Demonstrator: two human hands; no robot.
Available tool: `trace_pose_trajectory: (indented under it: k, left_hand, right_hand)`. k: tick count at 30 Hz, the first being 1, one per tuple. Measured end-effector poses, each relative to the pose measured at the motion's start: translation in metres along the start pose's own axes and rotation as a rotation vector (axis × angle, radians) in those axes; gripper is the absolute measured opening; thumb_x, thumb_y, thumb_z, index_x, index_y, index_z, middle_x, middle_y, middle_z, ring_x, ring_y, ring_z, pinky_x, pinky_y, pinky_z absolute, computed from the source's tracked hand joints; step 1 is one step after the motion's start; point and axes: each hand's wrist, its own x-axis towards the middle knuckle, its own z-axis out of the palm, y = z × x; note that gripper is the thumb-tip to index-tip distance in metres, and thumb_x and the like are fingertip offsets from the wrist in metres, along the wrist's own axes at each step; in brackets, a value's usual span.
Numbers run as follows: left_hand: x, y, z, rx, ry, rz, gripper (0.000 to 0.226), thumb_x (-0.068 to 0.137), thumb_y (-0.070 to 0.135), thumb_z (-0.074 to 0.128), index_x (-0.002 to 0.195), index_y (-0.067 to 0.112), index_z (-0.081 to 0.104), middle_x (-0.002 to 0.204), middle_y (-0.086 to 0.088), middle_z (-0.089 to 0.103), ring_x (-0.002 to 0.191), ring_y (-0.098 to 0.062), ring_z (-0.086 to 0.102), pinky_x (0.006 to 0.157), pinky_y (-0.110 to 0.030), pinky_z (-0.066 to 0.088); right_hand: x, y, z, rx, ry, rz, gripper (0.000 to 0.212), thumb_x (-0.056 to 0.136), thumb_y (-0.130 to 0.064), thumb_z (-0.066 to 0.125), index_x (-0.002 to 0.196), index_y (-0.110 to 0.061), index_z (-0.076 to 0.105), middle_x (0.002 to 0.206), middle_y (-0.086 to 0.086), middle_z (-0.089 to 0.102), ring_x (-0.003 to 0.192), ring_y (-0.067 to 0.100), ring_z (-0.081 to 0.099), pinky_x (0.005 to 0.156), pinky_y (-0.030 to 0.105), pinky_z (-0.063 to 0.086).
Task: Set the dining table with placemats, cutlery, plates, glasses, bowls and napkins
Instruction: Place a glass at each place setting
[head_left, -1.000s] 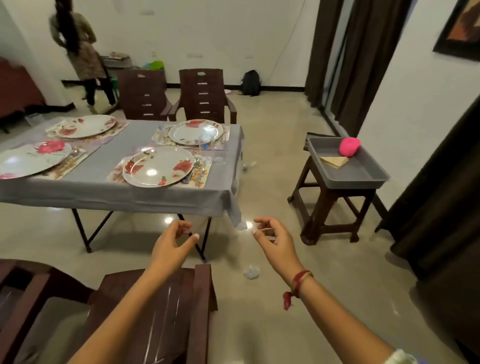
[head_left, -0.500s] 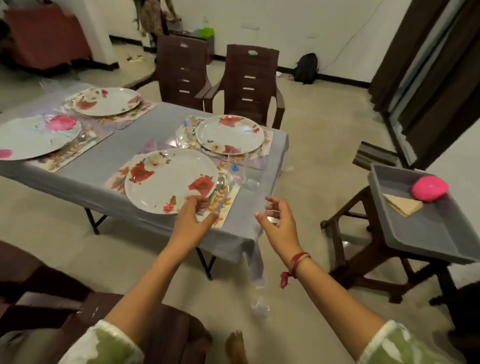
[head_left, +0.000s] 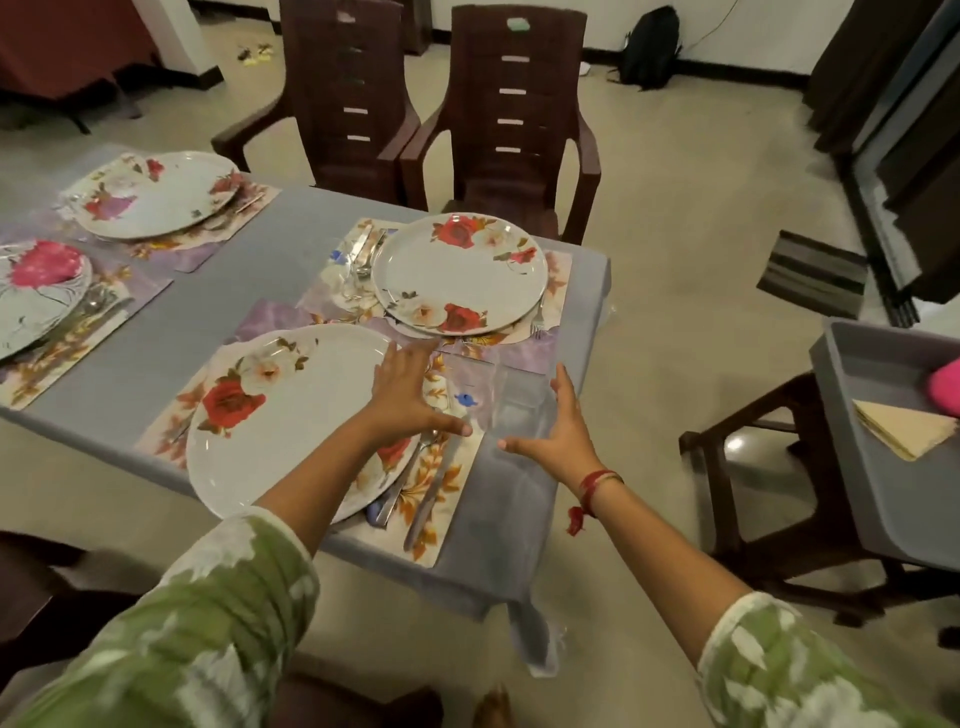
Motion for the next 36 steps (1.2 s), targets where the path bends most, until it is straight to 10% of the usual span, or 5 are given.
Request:
trace_pose_trajectory:
  k: [9, 12, 23, 36]
  left_hand:
    - [0.031, -0.007, 0.011, -0.181, -0.021, 0.082, 0.106, 0.043, 0.069, 0.075, 0.139, 0.036, 0.04, 0.157, 0.002, 0.017, 0.147, -0.026, 0.001, 0.117, -0.051, 0.006]
    - [0.031, -0.005, 0.012, -0.299, -0.001, 0.129, 0.085, 0.051, 0.056, 0.082, 0.126, 0.032, 0.052, 0.139, 0.005, 0.047, 0.132, -0.018, 0.039, 0.112, -0.046, 0.033]
    - [0.006, 0.008, -0.036, -0.47, 0.197, 0.148, 0.066, 0.061, 0.031, 0.09, 0.117, 0.025, 0.055, 0.116, 0.011, 0.063, 0.108, 0.0, 0.059, 0.084, -0.006, 0.043]
    - [-0.065, -0.036, -0.095, -0.526, 0.489, -0.05, 0.061, 0.064, 0.026, 0.088, 0.115, 0.023, 0.054, 0.115, 0.012, 0.062, 0.107, -0.003, 0.058, 0.091, -0.018, 0.045]
  right_hand:
    - [0.033, 0.014, 0.005, 0.04, -0.055, -0.027, 0.075, 0.065, -0.018, 0.086, 0.124, -0.027, 0.04, 0.128, -0.009, 0.046, 0.123, 0.015, 0.043, 0.106, 0.038, 0.04]
    - [0.038, 0.015, 0.006, 0.044, -0.05, -0.036, 0.067, 0.064, -0.019, 0.086, 0.116, -0.025, 0.044, 0.12, -0.006, 0.051, 0.115, 0.015, 0.048, 0.101, 0.034, 0.044]
    - [0.042, -0.011, -0.004, 0.215, 0.082, -0.072, 0.063, 0.066, -0.019, 0.086, 0.109, -0.035, 0.043, 0.12, -0.005, 0.054, 0.115, 0.014, 0.052, 0.096, 0.028, 0.045]
    - [0.077, -0.037, 0.05, 0.04, -0.002, -0.075, 0.068, 0.068, -0.018, 0.084, 0.12, -0.013, 0.041, 0.121, 0.005, 0.051, 0.111, 0.02, 0.048, 0.089, 0.027, 0.043]
